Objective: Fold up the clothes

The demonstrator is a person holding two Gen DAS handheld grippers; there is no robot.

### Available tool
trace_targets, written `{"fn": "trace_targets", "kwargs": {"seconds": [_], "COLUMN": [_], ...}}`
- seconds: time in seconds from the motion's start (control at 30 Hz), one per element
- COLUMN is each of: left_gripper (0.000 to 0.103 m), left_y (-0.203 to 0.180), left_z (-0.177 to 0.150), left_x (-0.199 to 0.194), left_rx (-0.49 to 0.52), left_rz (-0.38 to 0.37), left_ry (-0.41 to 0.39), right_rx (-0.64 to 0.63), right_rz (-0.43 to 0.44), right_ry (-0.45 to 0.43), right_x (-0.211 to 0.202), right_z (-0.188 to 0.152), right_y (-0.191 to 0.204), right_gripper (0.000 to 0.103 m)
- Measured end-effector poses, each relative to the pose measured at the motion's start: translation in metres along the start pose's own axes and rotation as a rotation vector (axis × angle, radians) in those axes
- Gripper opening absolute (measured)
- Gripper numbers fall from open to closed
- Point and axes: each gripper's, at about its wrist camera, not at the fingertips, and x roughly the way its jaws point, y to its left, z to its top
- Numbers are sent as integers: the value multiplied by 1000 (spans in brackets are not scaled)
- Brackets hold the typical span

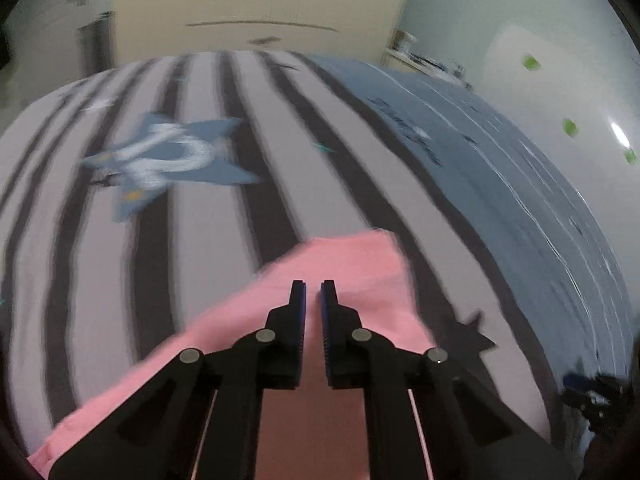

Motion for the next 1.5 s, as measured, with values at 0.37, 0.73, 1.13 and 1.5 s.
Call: {"fn": "trace_targets", "kwargs": {"seconds": [0.37,0.73,1.13,1.5], "left_gripper": [11,23,31,47], "left_y": [11,23,-23,-111], "left_z": [9,-90,-243,-281], "left_x": [13,-147,-263,-283], "left_rx": [-59,-151,-199,-224], "left_rz": [45,10,-46,-40], "left_ry": [-31,-97,34,-25], "right_rx": [-17,-39,13,-43], "right_rz": [13,24,53,133], "right_ry": [-14,10,74,140], "right_x": [3,-44,-122,-148], "right_z": [-2,-60,-167,-244], "right_y": [2,8,11,-4], "right_gripper": [34,35,41,41]}}
